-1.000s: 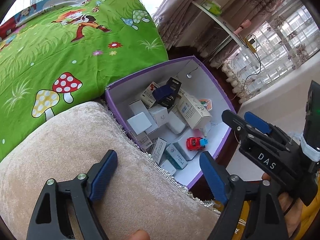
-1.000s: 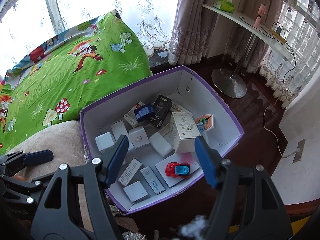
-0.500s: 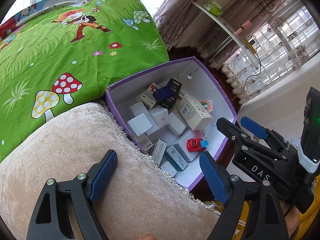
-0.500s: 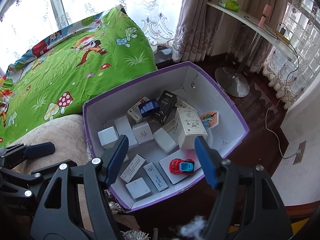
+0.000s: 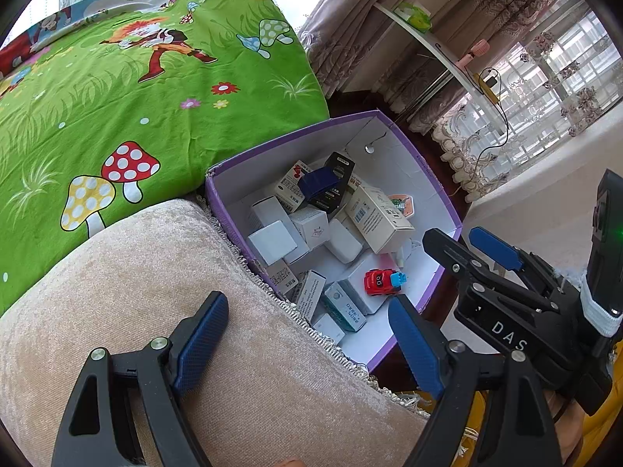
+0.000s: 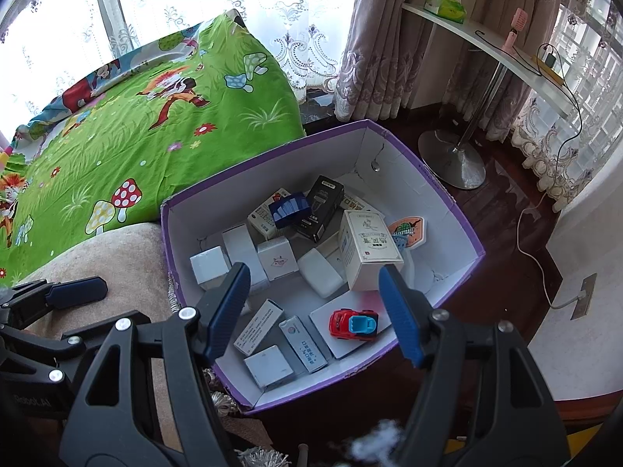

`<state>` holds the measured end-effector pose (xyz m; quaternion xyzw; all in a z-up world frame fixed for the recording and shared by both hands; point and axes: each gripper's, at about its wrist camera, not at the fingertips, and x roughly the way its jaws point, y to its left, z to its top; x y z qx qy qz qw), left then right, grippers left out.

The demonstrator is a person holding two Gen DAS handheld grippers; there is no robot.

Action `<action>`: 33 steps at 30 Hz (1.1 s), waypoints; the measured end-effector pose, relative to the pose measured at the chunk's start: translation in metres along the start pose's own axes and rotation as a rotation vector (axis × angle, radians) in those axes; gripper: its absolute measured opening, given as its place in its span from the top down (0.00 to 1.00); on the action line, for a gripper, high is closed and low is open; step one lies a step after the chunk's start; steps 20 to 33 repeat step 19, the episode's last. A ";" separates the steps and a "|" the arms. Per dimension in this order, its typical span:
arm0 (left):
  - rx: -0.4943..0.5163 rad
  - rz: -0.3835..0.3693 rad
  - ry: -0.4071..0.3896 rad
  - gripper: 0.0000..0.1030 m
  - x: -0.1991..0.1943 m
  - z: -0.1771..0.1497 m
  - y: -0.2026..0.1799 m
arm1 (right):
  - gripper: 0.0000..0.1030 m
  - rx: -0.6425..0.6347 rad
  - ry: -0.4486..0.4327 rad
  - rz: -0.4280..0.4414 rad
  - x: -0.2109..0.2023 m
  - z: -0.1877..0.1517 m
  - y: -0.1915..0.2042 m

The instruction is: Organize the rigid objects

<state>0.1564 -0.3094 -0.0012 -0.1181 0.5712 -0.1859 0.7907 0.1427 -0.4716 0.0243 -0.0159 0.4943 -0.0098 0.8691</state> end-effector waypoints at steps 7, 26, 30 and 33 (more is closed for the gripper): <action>0.000 0.001 0.000 0.17 0.000 0.000 0.000 | 0.30 0.002 0.002 0.000 0.000 0.000 0.000; 0.016 0.009 -0.012 0.17 0.001 -0.002 -0.002 | 0.30 0.001 0.003 0.000 0.000 0.000 0.000; 0.016 0.009 -0.012 0.17 0.001 -0.002 -0.002 | 0.30 0.001 0.003 0.000 0.000 0.000 0.000; 0.016 0.009 -0.012 0.17 0.001 -0.002 -0.002 | 0.30 0.001 0.003 0.000 0.000 0.000 0.000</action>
